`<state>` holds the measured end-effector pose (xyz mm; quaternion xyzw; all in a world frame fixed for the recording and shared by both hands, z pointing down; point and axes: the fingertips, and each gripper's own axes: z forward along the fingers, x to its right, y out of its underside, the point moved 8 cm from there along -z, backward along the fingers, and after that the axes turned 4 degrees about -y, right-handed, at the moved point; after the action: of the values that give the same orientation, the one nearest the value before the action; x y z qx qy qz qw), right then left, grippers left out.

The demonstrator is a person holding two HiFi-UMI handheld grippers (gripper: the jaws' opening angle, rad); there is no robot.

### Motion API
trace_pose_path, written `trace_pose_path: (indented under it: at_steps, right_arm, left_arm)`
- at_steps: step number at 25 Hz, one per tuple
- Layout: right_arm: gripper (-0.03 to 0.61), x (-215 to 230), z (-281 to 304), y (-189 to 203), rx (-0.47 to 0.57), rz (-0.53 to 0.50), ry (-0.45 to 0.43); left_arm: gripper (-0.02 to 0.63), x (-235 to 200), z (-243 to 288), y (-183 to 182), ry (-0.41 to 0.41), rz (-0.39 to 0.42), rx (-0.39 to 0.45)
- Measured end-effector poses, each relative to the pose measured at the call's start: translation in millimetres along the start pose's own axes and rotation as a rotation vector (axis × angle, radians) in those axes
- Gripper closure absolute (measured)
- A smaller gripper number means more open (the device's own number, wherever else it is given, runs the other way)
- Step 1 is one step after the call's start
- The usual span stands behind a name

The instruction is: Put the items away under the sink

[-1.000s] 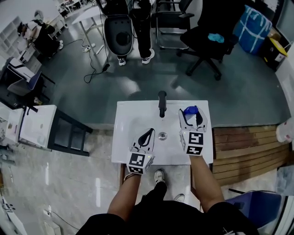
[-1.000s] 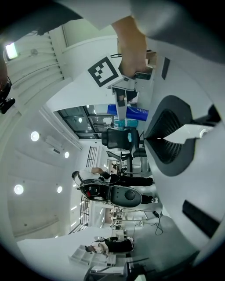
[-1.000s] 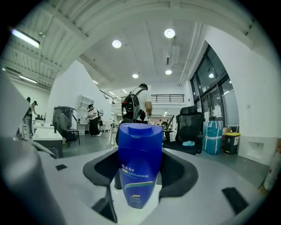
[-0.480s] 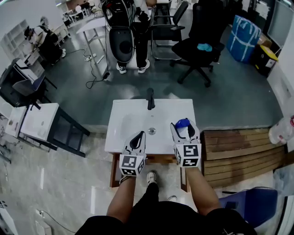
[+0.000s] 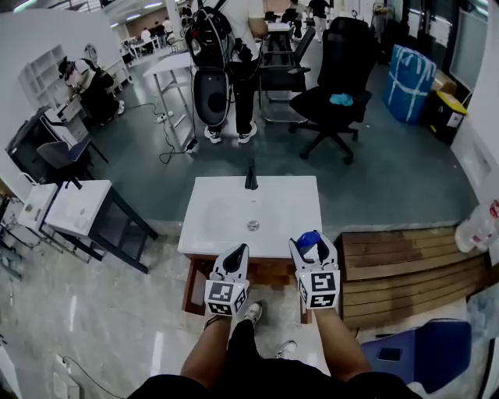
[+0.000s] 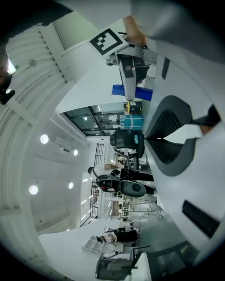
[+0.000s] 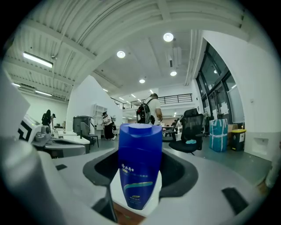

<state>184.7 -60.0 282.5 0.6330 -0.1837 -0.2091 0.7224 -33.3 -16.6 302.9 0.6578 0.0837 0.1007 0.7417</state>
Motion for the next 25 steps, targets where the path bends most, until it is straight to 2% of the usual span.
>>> trace_pose_path:
  at_steps: [9,14,25]
  right_arm:
    - [0.301,-9,-24,17,0.025,0.006,-0.01]
    - [0.301,-37,-20,14,0.049,0.016,0.003]
    - [0.301,-112,3,16,0.076,-0.018,0.072]
  left_arm:
    - [0.595,14,-7,12,0.035,-0.003,-0.042]
    - [0.595,-12,-15,18,0.049,0.016,-0.066]
    - [0.595,-83,-37,30,0.109,-0.008,-0.063]
